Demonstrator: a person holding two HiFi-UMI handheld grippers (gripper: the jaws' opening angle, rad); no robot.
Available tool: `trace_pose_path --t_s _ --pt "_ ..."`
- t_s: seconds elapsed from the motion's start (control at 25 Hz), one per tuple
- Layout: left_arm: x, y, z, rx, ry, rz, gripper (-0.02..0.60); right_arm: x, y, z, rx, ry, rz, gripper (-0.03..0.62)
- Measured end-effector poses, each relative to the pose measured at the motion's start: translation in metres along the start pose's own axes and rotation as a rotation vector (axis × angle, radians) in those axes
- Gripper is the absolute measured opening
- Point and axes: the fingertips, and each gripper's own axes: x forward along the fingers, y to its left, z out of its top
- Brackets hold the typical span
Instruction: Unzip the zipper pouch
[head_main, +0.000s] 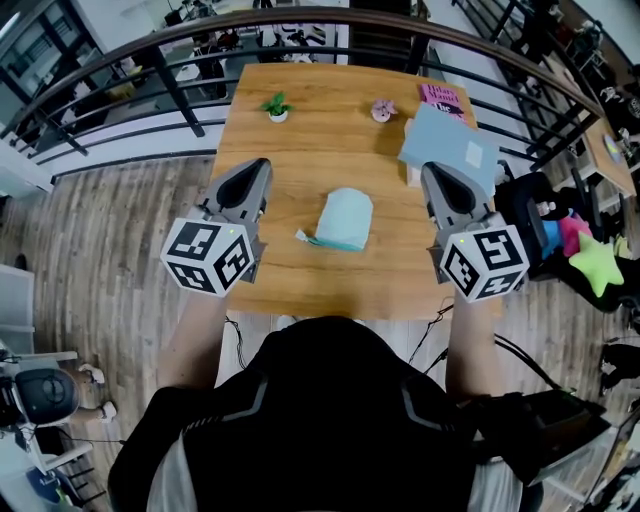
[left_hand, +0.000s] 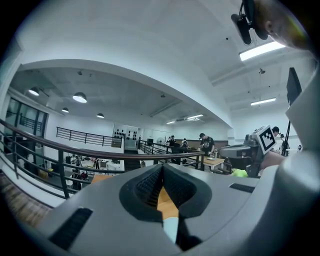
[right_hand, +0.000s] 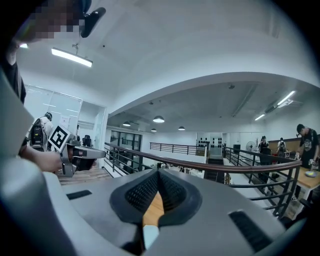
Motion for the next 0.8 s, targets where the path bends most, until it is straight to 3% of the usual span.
trace_pose_path --t_s 0.8 --pt "-0.0018 0.0046 -0.0038 0.014 -0.01 0.054 0.029 0.0089 0.0049 -0.0086 -0.002 0.027 0.011 0.008"
